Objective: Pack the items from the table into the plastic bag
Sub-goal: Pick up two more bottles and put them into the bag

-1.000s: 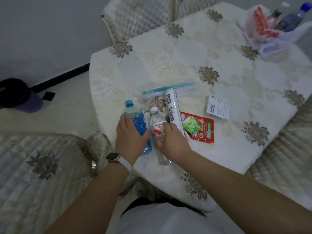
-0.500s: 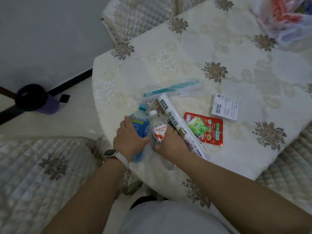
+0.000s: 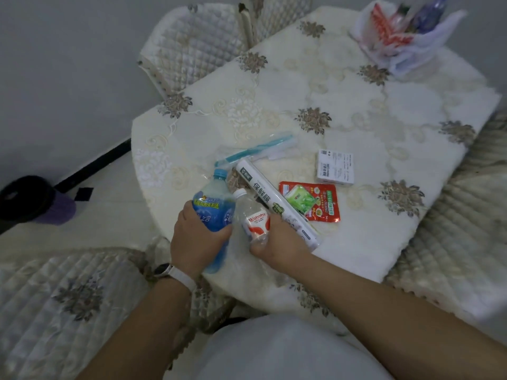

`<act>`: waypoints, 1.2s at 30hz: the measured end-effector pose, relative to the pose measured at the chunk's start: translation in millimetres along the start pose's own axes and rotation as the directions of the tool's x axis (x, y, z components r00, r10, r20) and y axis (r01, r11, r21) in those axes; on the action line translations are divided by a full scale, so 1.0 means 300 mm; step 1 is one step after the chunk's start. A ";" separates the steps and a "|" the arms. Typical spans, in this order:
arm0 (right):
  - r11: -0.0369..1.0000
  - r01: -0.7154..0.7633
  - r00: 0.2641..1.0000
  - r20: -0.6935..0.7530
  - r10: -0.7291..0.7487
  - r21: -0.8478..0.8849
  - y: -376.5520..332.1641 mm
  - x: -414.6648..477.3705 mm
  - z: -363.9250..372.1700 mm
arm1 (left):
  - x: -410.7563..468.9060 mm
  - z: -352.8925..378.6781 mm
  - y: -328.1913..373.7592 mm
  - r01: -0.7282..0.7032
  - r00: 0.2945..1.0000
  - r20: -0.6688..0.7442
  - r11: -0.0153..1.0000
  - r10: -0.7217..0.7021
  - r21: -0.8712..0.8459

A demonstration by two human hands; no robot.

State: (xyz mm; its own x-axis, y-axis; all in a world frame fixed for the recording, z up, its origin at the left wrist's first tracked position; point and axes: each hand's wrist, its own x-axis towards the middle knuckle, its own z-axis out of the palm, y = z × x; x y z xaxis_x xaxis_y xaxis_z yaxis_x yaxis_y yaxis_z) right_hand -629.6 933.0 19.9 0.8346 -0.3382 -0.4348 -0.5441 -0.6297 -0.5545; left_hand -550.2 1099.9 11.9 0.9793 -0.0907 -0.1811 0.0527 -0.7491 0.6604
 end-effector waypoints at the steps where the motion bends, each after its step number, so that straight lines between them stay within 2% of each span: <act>1: 0.999 -0.015 0.999 -0.030 0.016 0.034 -0.002 -0.027 -0.010 | -0.005 -0.015 0.008 -0.029 1.000 0.008 0.999 0.030 -0.045; 7: 0.974 -0.079 0.970 -0.209 0.125 0.214 0.044 -0.194 -0.084 | -0.068 -0.026 0.079 -0.198 0.970 0.093 0.949 0.226 -0.243; 13: 0.947 -0.125 0.899 -0.369 0.235 0.296 0.135 -0.391 -0.166 | -0.188 0.047 0.189 -0.273 0.910 0.205 0.893 0.360 -0.358; 17: 0.906 -0.124 0.844 -0.437 0.310 0.404 0.206 -0.505 -0.222 | -0.292 0.125 0.293 -0.332 0.856 0.277 0.875 0.437 -0.354; 21: 0.856 -0.047 0.765 -0.533 0.362 0.514 0.304 -0.609 -0.294 | -0.419 0.203 0.411 -0.419 0.791 0.300 0.830 0.533 -0.368; 27: 0.797 0.034 0.678 -0.600 0.425 0.603 0.579 -0.846 -0.439 | -0.688 0.361 0.649 -0.394 0.737 0.336 0.776 0.587 -0.492; 36: 0.693 0.077 0.509 -0.625 0.591 0.717 1.144 -1.281 -0.634 | -1.233 0.712 1.032 -0.492 0.546 0.372 0.647 0.750 -0.583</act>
State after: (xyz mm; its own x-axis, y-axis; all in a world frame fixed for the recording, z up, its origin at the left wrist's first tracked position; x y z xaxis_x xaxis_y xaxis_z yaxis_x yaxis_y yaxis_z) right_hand -1120.5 713.8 131.5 0.1574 -0.9819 -0.1054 -0.3745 0.0394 -0.9264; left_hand -937.9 761.5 127.6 0.5019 -0.8558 0.1253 -0.3336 -0.0579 0.9409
